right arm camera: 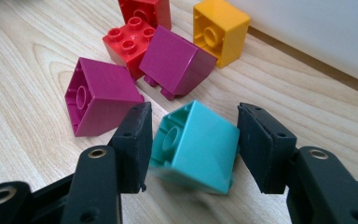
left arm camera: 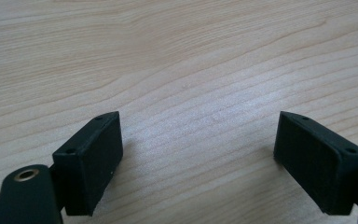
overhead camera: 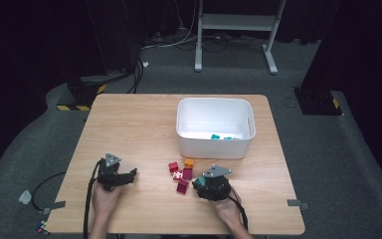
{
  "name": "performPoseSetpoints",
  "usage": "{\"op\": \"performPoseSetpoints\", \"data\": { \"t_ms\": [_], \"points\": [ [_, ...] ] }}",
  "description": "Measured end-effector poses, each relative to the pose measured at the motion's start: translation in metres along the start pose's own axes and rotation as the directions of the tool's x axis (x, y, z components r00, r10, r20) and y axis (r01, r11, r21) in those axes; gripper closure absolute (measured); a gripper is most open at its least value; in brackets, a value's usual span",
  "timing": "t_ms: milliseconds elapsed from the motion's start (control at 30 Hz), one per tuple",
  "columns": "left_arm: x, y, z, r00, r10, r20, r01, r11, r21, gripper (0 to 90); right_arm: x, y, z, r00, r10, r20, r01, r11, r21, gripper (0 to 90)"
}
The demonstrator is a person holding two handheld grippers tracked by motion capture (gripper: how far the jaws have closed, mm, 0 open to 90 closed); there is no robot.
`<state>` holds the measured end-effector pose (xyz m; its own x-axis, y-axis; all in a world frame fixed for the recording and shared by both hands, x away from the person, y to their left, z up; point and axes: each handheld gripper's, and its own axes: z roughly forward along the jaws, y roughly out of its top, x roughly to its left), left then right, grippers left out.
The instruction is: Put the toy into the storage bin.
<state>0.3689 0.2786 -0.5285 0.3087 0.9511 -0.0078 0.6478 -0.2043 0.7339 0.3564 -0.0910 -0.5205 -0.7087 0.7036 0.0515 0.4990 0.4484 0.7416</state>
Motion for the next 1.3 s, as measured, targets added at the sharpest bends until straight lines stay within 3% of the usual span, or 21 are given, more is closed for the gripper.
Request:
{"op": "performPoseSetpoints", "data": {
  "t_ms": [100,667,1300],
  "points": [
    [0.0,0.0,0.0,1.0,0.0,0.0,0.0,1.0,0.0,15.6,-0.001,0.001,-0.003,1.0,0.001,0.001,-0.001,1.0,-0.017,54.4],
    [0.0,0.0,0.0,1.0,0.0,0.0,0.0,1.0,0.0,15.6,-0.002,0.002,-0.006,1.0,0.002,0.007,-0.002,1.0,-0.025,55.7],
    [0.0,0.0,0.0,1.0,0.0,0.0,0.0,1.0,0.0,15.6,-0.012,0.014,-0.032,0.9999,0.003,0.015,-0.002,0.998,-0.055,56.2]
  ]
}}
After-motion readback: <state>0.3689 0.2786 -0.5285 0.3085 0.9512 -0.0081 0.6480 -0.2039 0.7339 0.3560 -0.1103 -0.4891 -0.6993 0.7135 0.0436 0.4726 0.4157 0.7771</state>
